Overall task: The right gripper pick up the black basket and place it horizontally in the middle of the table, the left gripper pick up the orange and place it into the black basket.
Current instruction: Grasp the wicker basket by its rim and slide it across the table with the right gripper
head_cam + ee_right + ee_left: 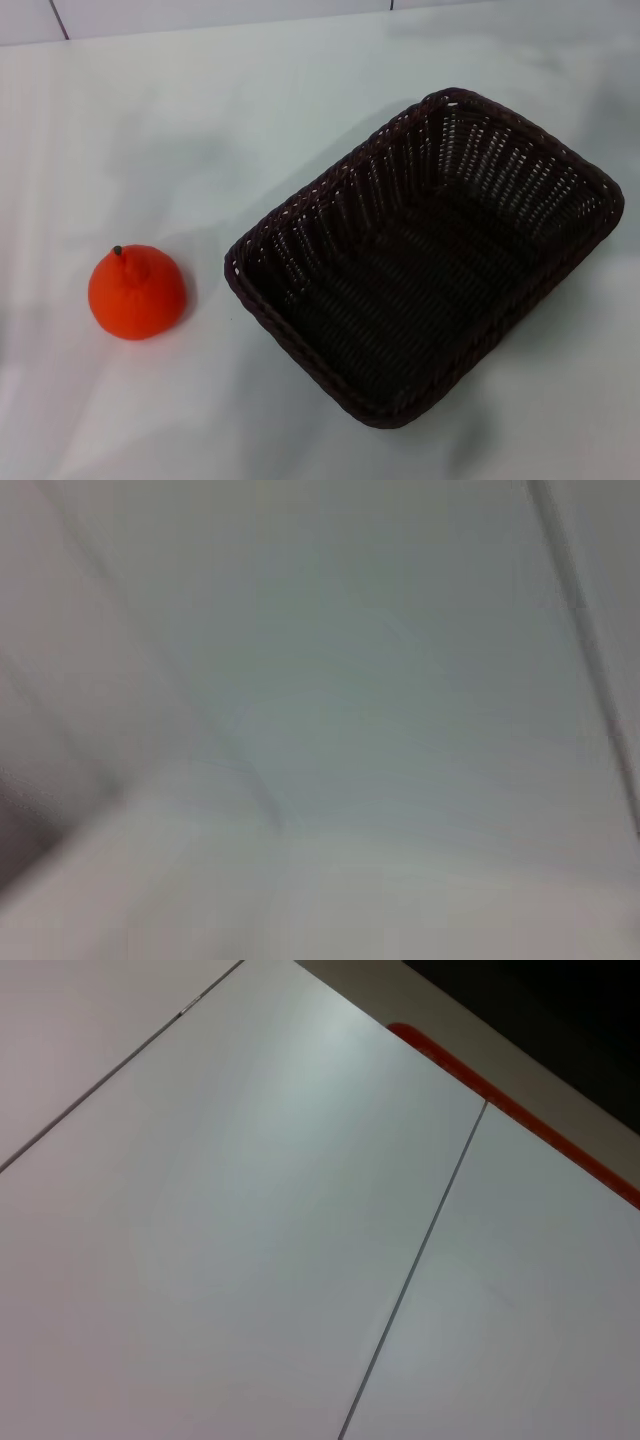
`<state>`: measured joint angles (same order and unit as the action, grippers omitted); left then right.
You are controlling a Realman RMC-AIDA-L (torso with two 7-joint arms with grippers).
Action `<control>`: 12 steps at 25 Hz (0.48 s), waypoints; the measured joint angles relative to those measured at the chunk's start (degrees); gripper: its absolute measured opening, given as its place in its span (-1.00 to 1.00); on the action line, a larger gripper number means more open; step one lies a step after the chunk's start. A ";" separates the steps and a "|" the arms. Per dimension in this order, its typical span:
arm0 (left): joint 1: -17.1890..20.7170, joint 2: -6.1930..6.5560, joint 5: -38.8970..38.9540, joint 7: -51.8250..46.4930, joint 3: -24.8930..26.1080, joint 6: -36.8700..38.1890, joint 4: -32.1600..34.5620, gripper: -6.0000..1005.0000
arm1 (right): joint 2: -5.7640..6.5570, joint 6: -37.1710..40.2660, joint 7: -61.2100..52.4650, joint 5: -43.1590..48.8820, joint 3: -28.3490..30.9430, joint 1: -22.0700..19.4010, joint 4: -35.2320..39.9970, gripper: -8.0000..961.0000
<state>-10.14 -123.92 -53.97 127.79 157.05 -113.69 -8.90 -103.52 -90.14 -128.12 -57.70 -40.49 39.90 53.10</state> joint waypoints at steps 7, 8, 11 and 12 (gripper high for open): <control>-0.19 0.00 0.00 0.36 0.01 0.32 0.01 0.83 | -0.74 -11.93 -2.19 19.99 0.05 6.04 5.87 0.77; -0.22 0.00 0.00 0.42 0.02 0.50 0.02 0.83 | -0.96 -12.24 -2.23 21.95 -0.06 6.56 5.78 0.76; -0.35 0.00 0.00 0.48 0.01 1.07 0.03 0.83 | -1.65 -12.35 -2.30 25.82 -0.71 7.21 5.55 0.75; -0.38 0.00 0.00 0.48 0.01 1.26 0.03 0.83 | -1.93 -12.24 -2.31 26.62 -1.04 7.26 5.49 0.75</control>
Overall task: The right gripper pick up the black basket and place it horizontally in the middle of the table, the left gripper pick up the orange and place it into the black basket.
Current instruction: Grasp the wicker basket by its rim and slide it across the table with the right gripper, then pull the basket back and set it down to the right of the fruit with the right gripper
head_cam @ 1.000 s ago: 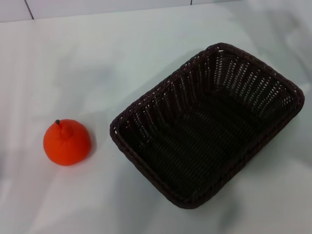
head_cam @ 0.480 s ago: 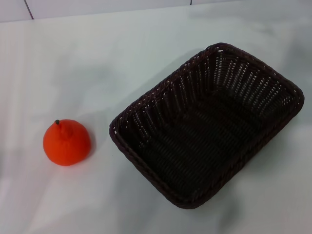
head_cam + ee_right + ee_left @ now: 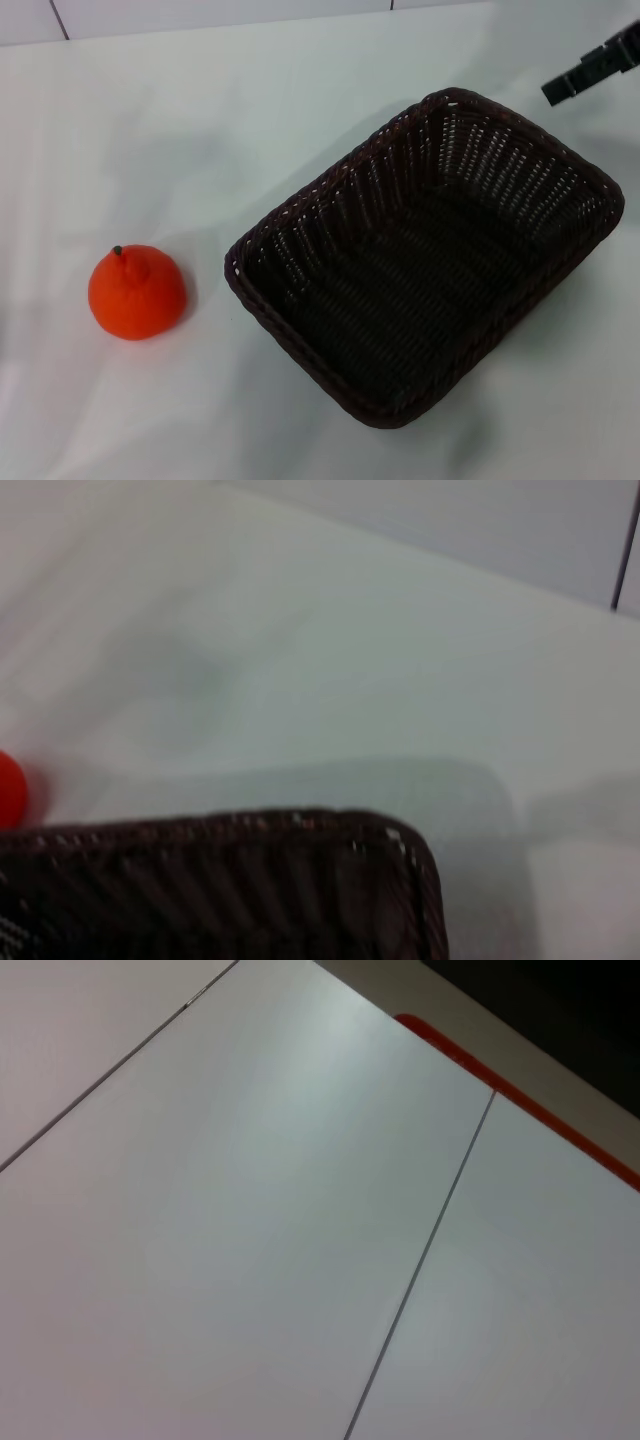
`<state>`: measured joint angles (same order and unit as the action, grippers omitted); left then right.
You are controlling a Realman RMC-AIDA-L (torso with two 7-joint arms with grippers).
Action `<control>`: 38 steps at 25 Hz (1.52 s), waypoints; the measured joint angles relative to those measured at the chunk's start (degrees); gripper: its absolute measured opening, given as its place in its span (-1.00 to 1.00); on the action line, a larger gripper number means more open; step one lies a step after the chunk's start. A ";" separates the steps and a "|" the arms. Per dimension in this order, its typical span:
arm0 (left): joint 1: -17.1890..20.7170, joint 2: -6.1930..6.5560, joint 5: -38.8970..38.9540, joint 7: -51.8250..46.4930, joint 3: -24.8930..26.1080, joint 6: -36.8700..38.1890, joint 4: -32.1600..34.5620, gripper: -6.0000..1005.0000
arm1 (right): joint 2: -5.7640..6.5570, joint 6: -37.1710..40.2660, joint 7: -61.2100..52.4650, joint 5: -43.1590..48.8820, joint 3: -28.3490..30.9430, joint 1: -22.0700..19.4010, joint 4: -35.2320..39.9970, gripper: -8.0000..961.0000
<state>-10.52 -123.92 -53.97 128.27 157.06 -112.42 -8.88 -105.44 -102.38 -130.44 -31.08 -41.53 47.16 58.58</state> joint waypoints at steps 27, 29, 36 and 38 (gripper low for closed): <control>-1.11 0.09 -0.25 -0.15 -0.42 2.73 0.00 0.83 | -3.13 8.85 1.59 3.72 -6.24 -0.58 -13.12 -0.22; -1.11 0.09 -0.13 -0.23 -0.16 2.75 0.00 0.83 | -3.03 8.15 1.47 3.57 -4.45 -0.75 -13.15 -0.34; -1.36 0.14 -0.08 -0.06 -0.01 2.86 -0.01 0.83 | -1.90 4.67 1.36 1.95 11.97 -1.85 -13.43 -0.56; -1.51 0.15 -0.08 0.00 0.00 3.19 -0.07 0.83 | -1.19 4.45 1.33 -0.47 14.81 -2.84 -14.69 -0.62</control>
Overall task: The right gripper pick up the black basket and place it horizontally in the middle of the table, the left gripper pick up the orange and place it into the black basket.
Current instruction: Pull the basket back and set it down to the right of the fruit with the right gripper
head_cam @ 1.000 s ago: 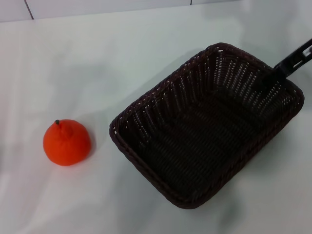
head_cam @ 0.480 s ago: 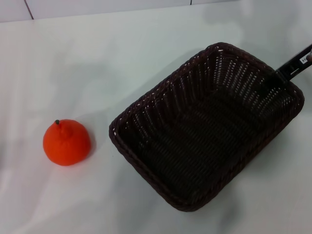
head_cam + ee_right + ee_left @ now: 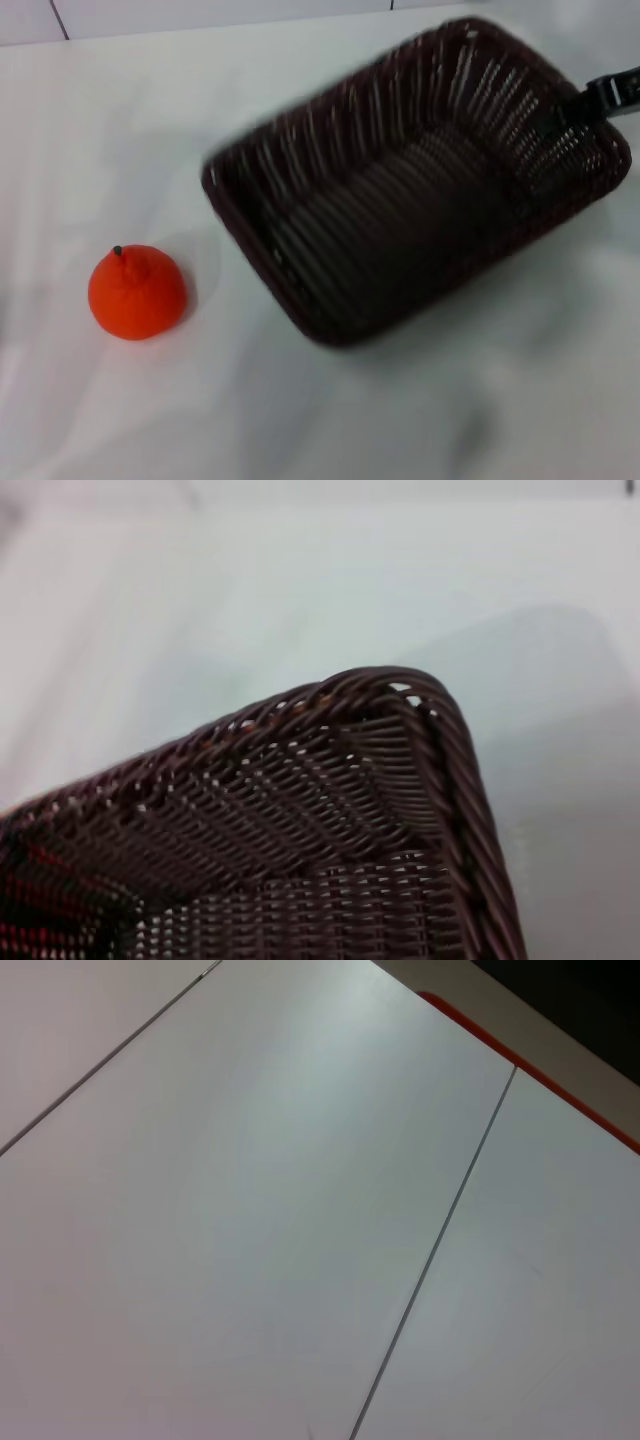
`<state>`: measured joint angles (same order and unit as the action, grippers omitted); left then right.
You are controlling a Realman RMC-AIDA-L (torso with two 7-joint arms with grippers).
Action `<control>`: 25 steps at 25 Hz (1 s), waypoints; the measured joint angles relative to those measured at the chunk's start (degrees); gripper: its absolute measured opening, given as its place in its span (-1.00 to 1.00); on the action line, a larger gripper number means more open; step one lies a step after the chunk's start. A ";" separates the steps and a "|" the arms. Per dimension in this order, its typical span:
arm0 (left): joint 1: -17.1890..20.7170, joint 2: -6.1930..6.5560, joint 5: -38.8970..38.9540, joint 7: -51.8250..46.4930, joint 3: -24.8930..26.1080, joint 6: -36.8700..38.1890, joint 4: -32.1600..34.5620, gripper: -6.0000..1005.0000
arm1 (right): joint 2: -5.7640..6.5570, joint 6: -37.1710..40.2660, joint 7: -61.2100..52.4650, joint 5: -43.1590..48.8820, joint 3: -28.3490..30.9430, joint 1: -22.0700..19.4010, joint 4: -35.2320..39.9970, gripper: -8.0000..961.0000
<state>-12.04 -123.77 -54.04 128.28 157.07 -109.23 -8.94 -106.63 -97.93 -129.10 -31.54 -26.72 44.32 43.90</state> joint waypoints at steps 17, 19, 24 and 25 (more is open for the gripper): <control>-1.25 0.08 -0.01 -0.23 -0.11 1.71 -1.43 0.83 | -4.05 8.29 -1.78 -15.57 6.68 -6.81 -12.20 -0.65; -1.24 0.09 -0.01 -0.24 -0.11 1.77 -1.43 0.83 | -4.88 9.90 -1.79 -15.29 6.27 -6.72 -12.48 -0.65; -1.04 0.11 -0.01 -0.27 -0.09 1.80 -1.43 0.83 | -6.02 13.54 -2.10 -15.21 5.60 -6.65 -12.63 -0.65; -1.01 0.11 -0.01 -0.28 -0.08 1.84 -1.43 0.83 | -6.07 14.22 -2.40 -15.20 5.22 -6.64 -12.64 -0.65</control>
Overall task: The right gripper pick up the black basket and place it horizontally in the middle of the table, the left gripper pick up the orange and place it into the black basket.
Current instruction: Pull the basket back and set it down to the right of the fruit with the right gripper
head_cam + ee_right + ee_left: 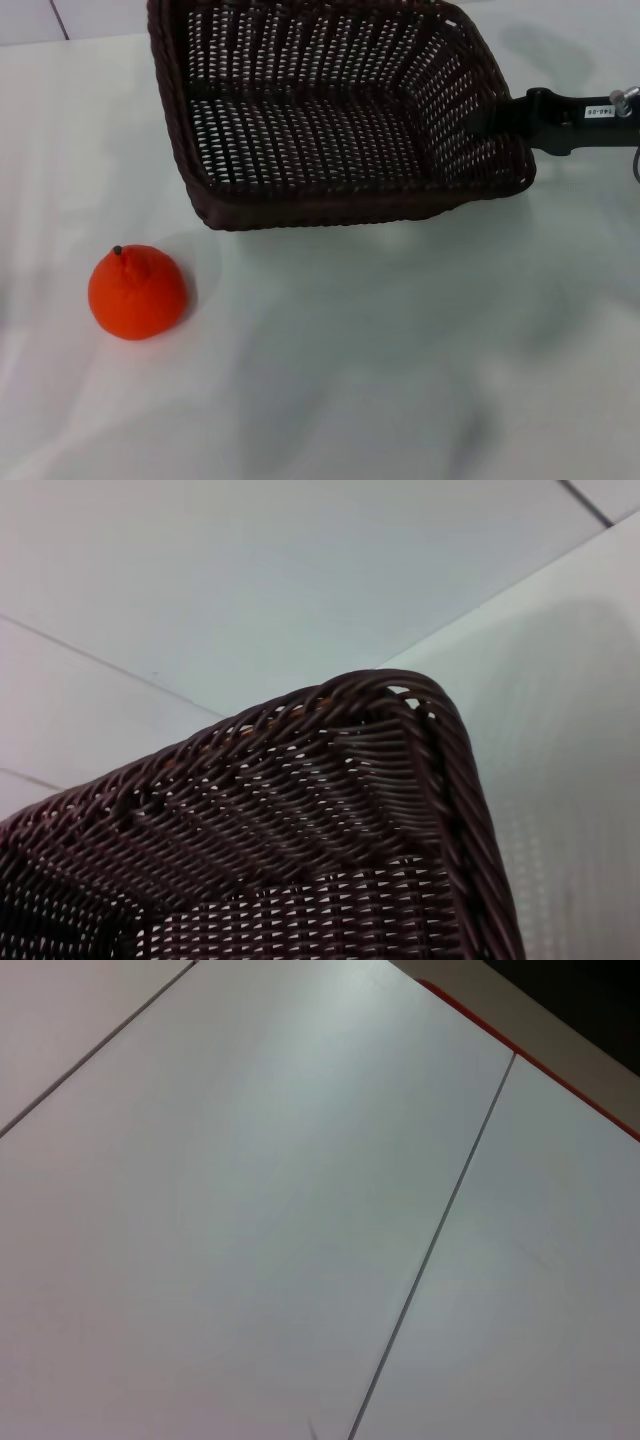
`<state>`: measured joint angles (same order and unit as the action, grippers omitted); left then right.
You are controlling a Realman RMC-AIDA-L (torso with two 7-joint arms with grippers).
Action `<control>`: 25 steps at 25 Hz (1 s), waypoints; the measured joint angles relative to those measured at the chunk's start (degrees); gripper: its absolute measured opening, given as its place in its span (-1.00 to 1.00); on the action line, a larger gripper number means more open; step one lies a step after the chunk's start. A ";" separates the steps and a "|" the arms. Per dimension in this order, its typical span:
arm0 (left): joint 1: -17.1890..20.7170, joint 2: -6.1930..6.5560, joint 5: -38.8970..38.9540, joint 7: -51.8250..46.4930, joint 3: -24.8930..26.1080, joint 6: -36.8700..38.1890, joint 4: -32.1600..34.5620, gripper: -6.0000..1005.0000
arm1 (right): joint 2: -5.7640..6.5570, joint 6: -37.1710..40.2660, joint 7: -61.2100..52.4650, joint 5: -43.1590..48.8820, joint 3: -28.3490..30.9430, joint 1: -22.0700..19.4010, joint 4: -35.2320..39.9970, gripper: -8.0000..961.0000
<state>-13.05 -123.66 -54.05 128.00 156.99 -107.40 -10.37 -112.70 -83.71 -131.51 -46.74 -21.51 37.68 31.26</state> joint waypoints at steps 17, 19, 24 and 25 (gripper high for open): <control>-0.36 0.00 -0.03 -0.12 -0.09 1.86 0.00 0.83 | -0.80 3.86 -3.90 -0.41 -2.92 0.50 -0.42 0.03; -0.38 0.02 -0.36 -0.13 -0.69 2.42 -0.02 0.83 | -0.83 3.66 -3.90 -0.44 -2.92 0.54 -0.88 0.14; 1.22 0.38 -2.67 -0.12 -8.14 3.92 -3.70 0.83 | -0.46 3.28 -3.93 -0.44 -2.75 0.20 -0.39 0.21; 1.57 0.48 -3.40 -0.11 -9.30 4.15 -4.51 0.83 | -0.20 3.61 -3.93 -0.44 -2.58 0.03 -0.10 0.22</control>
<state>-11.48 -123.18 -57.45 127.90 147.69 -103.25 -14.89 -112.90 -80.09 -135.44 -47.19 -24.09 37.71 31.17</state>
